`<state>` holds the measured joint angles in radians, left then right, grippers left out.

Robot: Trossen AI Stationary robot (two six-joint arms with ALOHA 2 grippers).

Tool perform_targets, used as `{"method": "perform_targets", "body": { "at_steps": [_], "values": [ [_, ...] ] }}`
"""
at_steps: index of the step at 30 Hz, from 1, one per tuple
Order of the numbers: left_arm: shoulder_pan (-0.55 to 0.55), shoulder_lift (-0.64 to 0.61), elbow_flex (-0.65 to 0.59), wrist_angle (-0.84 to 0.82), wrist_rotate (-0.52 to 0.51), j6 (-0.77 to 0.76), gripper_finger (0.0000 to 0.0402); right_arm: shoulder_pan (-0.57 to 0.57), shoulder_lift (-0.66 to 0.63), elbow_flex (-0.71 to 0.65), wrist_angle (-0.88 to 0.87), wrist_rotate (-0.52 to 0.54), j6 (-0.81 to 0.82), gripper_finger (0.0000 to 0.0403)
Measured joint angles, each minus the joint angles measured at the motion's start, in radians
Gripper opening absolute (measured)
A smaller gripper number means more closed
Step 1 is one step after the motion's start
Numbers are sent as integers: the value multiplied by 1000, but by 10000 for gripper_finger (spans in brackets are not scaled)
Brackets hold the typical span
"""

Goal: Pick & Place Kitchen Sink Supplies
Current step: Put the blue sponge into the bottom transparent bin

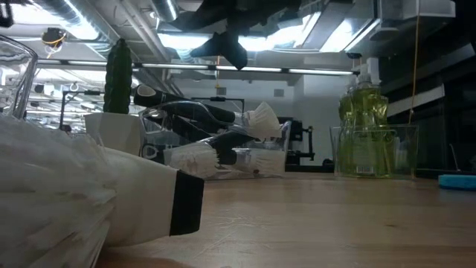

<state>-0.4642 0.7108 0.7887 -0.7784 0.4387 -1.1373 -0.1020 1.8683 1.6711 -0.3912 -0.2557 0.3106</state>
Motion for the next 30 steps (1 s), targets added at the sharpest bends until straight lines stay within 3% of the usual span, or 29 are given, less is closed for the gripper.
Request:
{"method": "perform_targets", "body": {
  "at_steps": [7, 17, 24, 30],
  "values": [
    [-61, 95, -31, 4, -1, -43, 55, 0, 0, 0, 0, 37, -17, 228],
    [-68, 135, -32, 4, -59, 12, 146, 0, 0, 0, -16, 36, -26, 228],
    [-67, 132, -32, -3, -57, 29, 172, -27, -110, -2, -280, 58, 13, 228],
    [-55, 132, -32, -19, -120, 109, 173, -10, -235, -2, -559, 209, 75, 228]
  ]
}}
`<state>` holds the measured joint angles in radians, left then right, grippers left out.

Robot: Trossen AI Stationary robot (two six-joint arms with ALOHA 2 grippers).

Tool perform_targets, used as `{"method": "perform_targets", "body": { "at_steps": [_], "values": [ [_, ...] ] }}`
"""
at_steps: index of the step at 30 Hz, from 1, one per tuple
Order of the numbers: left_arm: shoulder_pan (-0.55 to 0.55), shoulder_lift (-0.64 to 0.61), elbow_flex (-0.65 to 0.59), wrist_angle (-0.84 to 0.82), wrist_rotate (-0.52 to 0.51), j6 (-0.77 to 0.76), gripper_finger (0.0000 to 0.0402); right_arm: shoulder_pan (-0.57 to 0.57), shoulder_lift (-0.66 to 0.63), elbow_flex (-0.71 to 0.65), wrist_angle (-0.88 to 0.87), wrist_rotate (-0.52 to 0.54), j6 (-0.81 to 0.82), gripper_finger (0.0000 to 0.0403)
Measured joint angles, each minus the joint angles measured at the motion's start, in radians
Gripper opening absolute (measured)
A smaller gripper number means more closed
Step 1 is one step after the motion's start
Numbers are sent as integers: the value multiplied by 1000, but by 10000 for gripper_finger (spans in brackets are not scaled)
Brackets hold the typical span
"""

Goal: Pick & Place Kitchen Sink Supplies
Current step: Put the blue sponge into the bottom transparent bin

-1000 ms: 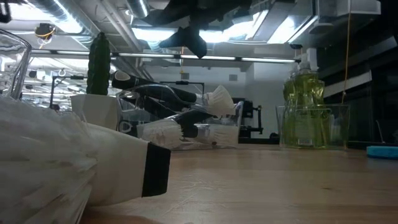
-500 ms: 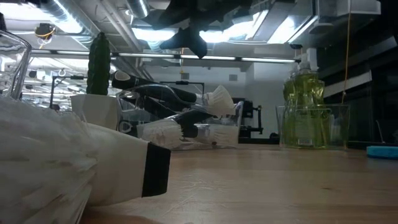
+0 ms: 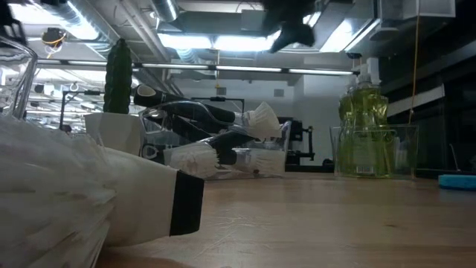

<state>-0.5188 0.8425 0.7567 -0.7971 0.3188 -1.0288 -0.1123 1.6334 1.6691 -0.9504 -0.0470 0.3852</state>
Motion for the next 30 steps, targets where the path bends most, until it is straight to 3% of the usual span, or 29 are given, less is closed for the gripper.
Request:
{"method": "perform_targets", "body": {
  "at_steps": [6, 10, 19, 30],
  "values": [
    [48, 0, 0, 1, -104, 73, 171, 66, -100, -64, -160, 203, 74, 228],
    [85, 0, 0, 17, -119, 135, 171, 96, -168, -191, -183, 264, 159, 228],
    [169, 0, 0, 23, -124, 252, 169, 167, -258, -535, -193, 239, 394, 228],
    [230, 0, 0, 99, -196, 292, 169, 237, -248, -805, -197, 115, 587, 228]
  ]
}}
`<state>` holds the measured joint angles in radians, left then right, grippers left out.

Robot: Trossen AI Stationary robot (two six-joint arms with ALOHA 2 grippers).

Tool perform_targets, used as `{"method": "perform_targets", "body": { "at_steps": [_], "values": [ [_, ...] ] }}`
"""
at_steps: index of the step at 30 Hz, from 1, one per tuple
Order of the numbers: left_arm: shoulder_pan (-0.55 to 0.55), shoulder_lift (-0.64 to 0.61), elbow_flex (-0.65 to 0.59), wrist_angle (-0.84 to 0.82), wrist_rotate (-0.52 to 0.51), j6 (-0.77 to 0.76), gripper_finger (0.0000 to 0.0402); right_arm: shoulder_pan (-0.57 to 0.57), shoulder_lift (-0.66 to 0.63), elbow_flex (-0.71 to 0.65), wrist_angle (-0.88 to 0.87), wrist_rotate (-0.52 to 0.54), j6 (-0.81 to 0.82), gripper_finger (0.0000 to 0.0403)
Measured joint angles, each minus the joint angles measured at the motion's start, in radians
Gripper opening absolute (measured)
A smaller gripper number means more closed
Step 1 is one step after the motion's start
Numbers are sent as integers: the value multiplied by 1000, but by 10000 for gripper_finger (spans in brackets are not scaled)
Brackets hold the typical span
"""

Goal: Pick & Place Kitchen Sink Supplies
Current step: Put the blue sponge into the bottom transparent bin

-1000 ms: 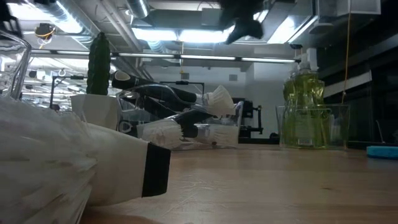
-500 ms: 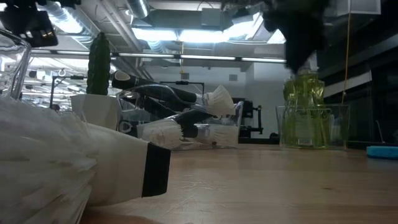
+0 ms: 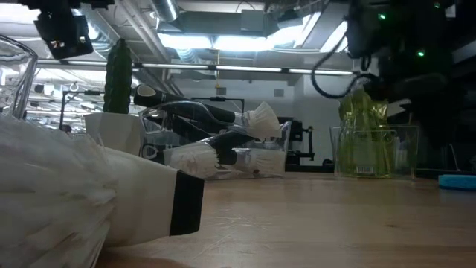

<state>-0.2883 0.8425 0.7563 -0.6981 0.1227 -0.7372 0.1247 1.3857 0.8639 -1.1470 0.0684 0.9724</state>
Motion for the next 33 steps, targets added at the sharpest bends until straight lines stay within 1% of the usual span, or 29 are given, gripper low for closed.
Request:
{"method": "perform_targets", "body": {
  "at_steps": [5, 11, 15, 18, 20, 22, 24, 29, 30, 33],
  "values": [
    [10, 0, 0, 45, -18, 0, 171, 41, 0, -52, 38, -46, 53, 228],
    [10, 0, 0, 65, -82, -8, 170, 89, 0, -116, 121, -41, 92, 228],
    [10, 0, 0, 76, -117, -8, 170, 91, 0, -179, 166, -41, 103, 228],
    [10, 0, 0, 76, -142, -8, 169, 91, 0, -220, 182, -43, 139, 219],
    [10, 0, 0, 76, -163, -8, 170, 91, 0, -245, 190, -44, 166, 203],
    [10, 0, 0, 76, -181, -8, 171, 91, -1, -263, 196, -46, 196, 175],
    [10, 0, 0, 76, -191, -8, 170, 91, -2, -272, 208, -44, 215, 138],
    [10, 0, 0, 80, -211, -8, 167, 91, 0, -268, 226, -23, 233, 28],
    [10, 0, 0, 86, -211, -8, 167, 91, 0, -262, 239, -18, 232, 18],
    [10, 0, 0, 111, -211, -8, 167, 90, -4, -243, 321, -19, 228, 16]
  ]
}}
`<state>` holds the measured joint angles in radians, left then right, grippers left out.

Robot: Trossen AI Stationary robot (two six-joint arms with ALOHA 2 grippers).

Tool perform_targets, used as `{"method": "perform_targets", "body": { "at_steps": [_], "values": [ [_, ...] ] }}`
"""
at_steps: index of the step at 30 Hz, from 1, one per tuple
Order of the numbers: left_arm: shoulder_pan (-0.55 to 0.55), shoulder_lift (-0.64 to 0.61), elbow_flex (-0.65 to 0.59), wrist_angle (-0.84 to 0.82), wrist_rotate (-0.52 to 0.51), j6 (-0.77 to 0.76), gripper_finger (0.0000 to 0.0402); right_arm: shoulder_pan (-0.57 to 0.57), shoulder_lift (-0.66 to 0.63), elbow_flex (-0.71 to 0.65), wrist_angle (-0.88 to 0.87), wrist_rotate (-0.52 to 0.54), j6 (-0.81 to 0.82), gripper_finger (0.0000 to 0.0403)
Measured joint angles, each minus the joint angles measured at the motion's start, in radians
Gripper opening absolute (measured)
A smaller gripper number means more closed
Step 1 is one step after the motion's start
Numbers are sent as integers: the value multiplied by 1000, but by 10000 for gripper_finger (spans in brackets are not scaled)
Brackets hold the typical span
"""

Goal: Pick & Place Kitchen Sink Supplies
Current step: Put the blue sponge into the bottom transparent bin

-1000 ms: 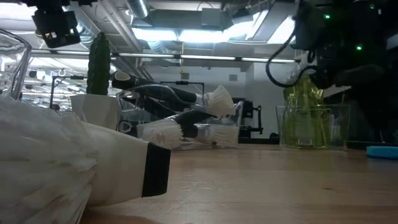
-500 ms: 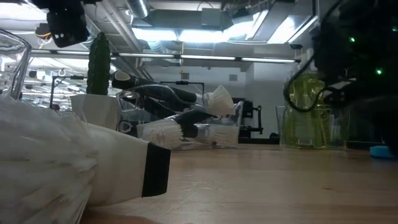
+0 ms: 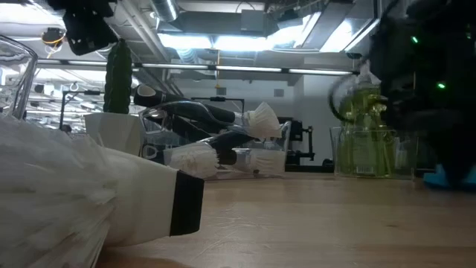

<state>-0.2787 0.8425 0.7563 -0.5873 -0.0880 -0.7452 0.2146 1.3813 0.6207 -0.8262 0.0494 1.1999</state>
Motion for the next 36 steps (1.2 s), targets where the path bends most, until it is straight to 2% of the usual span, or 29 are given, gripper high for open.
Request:
{"method": "perform_targets", "body": {
  "at_steps": [9, 15, 20, 27, 31, 36],
  "values": [
    [0, -3, 27, 47, -1, 47, 166, -5, -16, 89, 506, -92, -110, 11],
    [0, -3, 31, 61, -58, 162, 168, -33, -16, 119, 824, -207, -236, 11],
    [0, 16, 31, 189, -95, 332, 165, -72, -16, 168, 993, -302, -322, 10],
    [22, 90, 32, 384, -86, 618, 166, -139, 24, 261, 1120, -482, -408, 10],
    [56, 133, 32, 490, -10, 747, 164, -163, 73, 329, 1124, -561, -451, 8],
    [96, 204, 32, 589, 108, 778, 161, -182, 147, 406, 1121, -646, -489, 8]
  ]
}}
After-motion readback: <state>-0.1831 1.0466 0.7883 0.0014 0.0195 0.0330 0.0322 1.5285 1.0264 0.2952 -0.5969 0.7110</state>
